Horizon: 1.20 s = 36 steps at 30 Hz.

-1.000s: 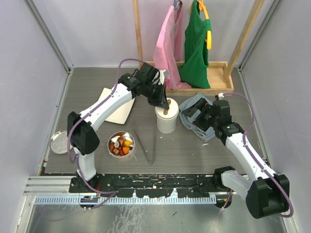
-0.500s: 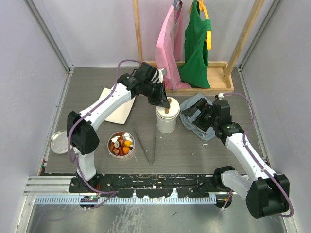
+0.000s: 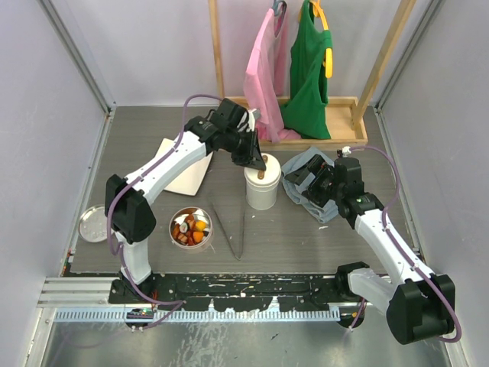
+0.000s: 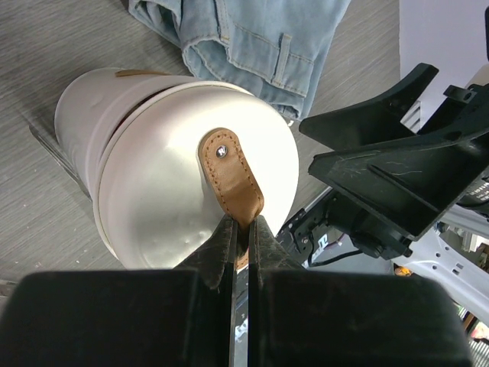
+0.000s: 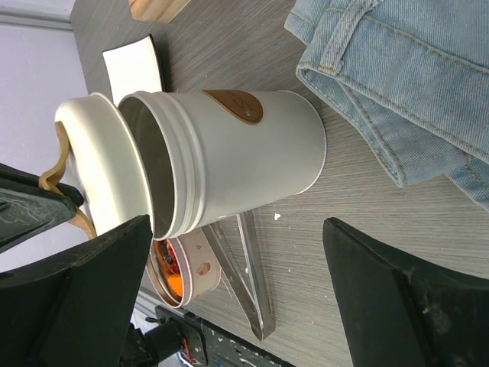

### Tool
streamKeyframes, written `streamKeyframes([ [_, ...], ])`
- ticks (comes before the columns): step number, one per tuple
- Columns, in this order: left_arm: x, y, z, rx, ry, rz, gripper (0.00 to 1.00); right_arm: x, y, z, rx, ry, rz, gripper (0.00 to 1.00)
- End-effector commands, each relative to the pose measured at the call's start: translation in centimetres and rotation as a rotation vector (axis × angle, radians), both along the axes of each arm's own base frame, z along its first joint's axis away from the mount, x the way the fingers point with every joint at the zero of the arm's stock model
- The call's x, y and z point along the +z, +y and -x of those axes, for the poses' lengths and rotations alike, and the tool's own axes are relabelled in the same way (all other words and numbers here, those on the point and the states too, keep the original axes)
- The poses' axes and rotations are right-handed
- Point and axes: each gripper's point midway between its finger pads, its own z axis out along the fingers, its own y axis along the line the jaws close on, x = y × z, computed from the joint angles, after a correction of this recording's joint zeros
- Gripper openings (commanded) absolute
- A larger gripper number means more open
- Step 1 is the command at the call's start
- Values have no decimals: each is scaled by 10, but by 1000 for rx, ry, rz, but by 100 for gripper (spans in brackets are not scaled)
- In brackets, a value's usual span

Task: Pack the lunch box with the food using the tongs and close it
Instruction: Close the box lid on the packing box.

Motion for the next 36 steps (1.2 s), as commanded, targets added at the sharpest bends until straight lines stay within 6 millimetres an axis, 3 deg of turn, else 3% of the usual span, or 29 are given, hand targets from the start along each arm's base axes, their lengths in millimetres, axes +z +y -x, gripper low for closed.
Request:
streamKeyframes([
  [1,3,-6,-5,-3,-5,38,0,18,5,-9,21,-70,-11,99],
  [21,-24,-6,-5,-8,36,10,0,26,20,-12,71,-102,-87,99],
  [29,-15,-6,-6,-4,15,29,27,22,36,-30,116,-85,-80,95],
  [36,11,-7,-6,11,-50,105,49,8,33,-37,122,-62,-22,85],
])
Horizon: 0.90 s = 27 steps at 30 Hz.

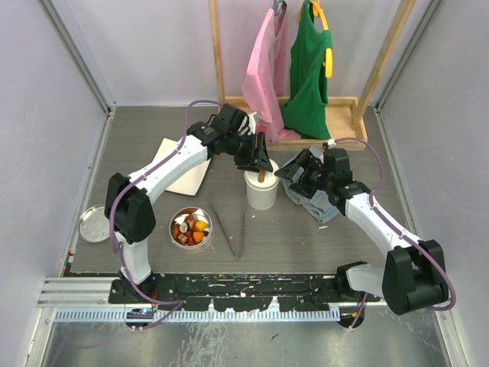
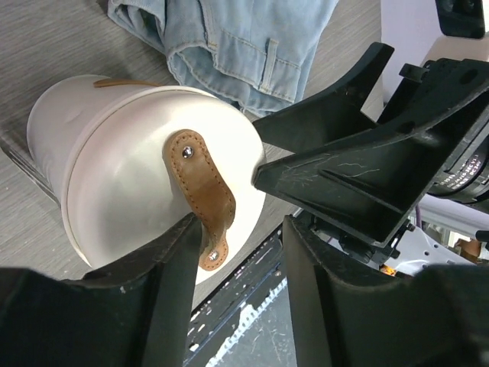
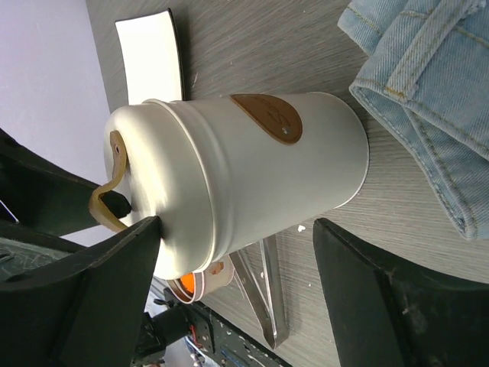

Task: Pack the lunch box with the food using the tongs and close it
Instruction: Close the box lid on the packing box.

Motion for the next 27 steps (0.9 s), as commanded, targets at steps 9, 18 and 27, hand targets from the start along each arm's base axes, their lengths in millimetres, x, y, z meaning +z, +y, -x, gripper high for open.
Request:
streamKeyframes([
  [9,54,18,0,24,-146,99,65,6,-3,-14,7,-51,67,82],
  [18,54,46,7,38,-170,185,71,0,-9,-12,0,-39,104,82],
  [27,13,60,-20,308,-154,324,70,0,-8,-12,19,-51,114,84],
])
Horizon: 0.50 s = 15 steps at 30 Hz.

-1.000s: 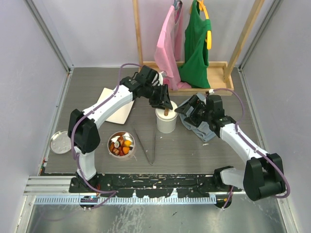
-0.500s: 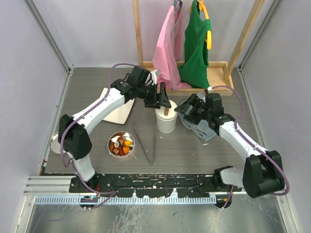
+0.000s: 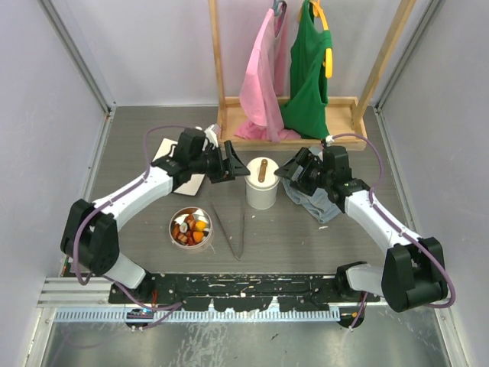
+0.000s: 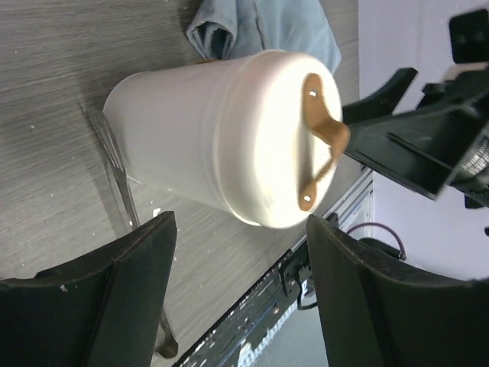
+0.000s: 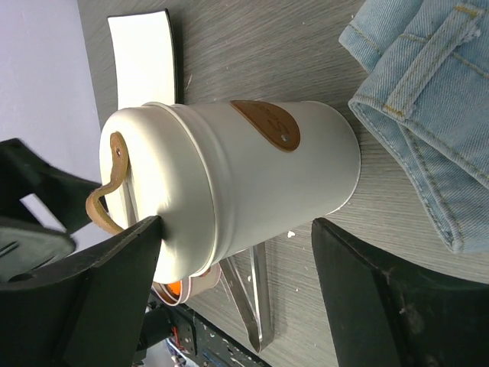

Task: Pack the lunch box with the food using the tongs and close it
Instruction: Close the box lid on the packing box.

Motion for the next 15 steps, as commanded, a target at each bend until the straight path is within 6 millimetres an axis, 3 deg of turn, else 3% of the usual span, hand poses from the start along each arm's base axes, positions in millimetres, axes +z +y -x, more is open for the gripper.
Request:
streamKeyframes([
  [1,17,-16,-29,77,-66,186,70,-1,-6,-5,-7,-20,58,84],
  [5,18,-30,-35,66,-46,290,69,-2,-6,-4,-8,-19,60,84],
  [8,11,-34,-36,60,-19,311,57,-6,-6,-3,-9,-6,54,84],
  [15,-41,-24,-26,116,84,256,34,-36,-9,5,-14,50,71,84],
])
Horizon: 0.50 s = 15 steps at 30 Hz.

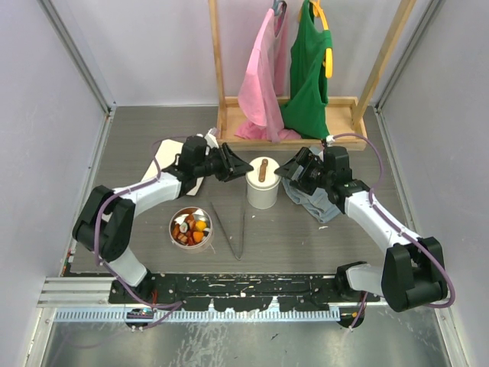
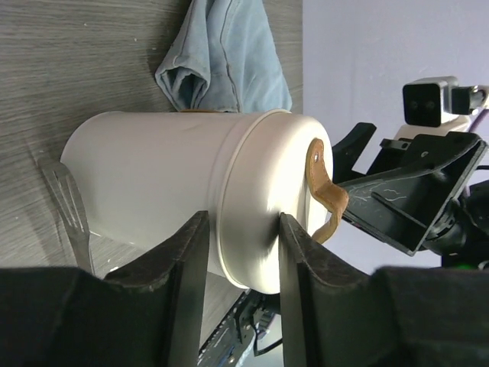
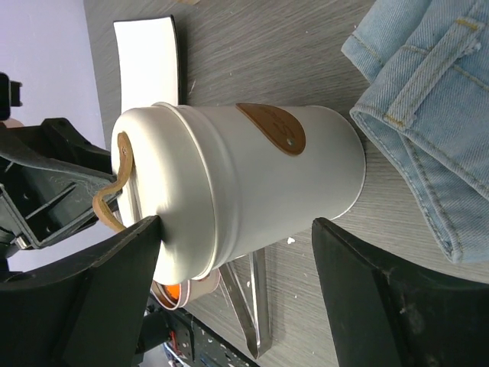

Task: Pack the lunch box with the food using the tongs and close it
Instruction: Close the box lid on the packing box.

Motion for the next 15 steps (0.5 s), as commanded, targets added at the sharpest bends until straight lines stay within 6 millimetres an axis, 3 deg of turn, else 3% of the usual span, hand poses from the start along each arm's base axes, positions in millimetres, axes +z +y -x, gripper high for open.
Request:
streamKeyframes([
  [1,-16,0,6,5,13,24,32,-40,-11,9,-26,78,77,83],
  [4,-31,0,17,-21,35,10,31,-54,-14,14,-40,98,85,78],
  [6,-33,-5,22,-55,41,12,35,-59,-15,17,-52,102,77,72],
  [9,-24,-12,26,-103,27,29,44,-62,-15,20,-63,92,59,64],
  [15,2,-21,30,-172,-6,10,53,-70,-19,22,-104,120,50,60],
])
